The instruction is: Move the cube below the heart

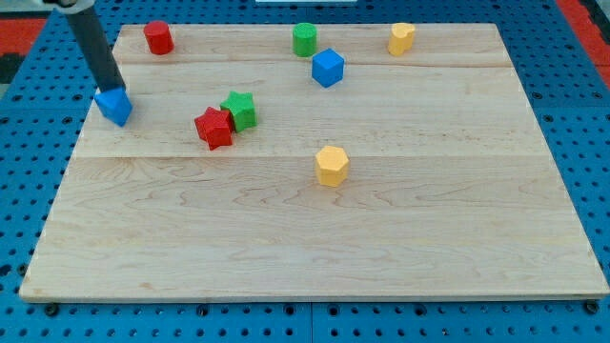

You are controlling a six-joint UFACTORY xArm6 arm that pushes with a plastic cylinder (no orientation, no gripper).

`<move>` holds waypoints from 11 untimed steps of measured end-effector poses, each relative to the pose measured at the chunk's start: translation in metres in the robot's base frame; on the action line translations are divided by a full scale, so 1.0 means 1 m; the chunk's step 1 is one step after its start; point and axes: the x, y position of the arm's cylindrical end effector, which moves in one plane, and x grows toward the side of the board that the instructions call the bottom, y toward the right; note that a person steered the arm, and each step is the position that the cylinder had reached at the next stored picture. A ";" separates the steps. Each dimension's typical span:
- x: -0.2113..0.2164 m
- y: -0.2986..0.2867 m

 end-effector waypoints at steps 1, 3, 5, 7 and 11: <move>0.004 0.014; -0.007 0.023; -0.045 0.061; -0.056 0.103; -0.071 0.313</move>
